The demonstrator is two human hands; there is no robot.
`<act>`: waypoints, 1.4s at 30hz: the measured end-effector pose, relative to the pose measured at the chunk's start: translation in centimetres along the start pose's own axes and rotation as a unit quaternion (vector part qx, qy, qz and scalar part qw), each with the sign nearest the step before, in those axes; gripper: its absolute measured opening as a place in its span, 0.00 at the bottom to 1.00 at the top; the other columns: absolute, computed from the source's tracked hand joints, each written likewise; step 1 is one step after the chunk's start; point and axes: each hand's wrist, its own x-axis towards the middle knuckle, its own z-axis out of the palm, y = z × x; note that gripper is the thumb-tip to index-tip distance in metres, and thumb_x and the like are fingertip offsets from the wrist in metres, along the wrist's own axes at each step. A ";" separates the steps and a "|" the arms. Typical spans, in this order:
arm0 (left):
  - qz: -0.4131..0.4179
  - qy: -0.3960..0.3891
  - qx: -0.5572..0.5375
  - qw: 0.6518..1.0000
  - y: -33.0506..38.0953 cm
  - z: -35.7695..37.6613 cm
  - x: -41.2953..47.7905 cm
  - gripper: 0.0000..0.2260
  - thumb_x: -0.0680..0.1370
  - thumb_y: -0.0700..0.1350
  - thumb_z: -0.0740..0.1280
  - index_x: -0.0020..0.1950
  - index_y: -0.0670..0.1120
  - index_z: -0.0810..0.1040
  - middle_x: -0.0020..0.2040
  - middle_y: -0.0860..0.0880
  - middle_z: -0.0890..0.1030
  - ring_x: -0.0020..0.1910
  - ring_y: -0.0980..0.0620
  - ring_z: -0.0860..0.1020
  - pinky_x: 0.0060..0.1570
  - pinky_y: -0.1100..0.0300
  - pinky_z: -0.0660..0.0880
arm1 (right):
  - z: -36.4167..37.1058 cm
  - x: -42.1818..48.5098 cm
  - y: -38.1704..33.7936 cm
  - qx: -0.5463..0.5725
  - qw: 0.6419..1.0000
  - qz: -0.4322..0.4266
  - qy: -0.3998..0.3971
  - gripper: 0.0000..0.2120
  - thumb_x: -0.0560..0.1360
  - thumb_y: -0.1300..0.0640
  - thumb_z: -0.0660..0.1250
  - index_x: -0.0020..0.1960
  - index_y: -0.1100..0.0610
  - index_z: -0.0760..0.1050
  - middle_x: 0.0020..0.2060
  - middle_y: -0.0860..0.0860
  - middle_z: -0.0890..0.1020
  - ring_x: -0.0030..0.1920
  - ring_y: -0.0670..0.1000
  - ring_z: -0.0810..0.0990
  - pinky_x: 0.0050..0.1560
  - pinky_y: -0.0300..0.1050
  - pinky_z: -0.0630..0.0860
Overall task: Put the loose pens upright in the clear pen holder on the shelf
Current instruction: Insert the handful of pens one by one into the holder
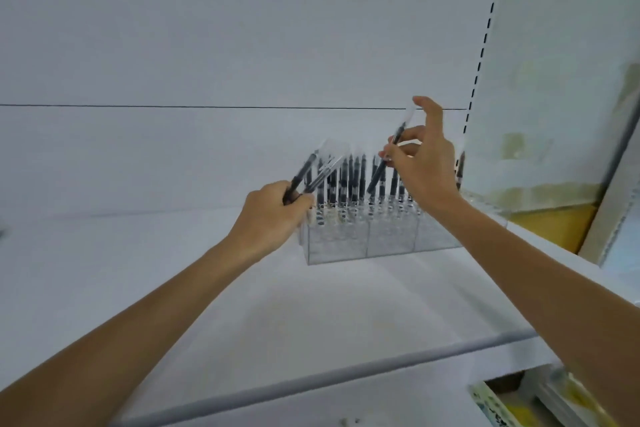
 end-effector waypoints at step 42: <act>-0.005 0.192 -0.074 0.979 6.5 7.4 -1.5 0.09 0.81 0.46 0.57 0.46 0.42 0.70 0.35 0.47 0.75 0.26 0.53 0.70 0.21 0.68 0.67 | -4.0 3.8 2.4 0.139 0.980 -0.069 -0.123 0.20 0.75 0.64 0.66 0.64 0.53 0.66 0.44 0.57 0.80 0.42 0.55 0.83 0.44 0.50 0.82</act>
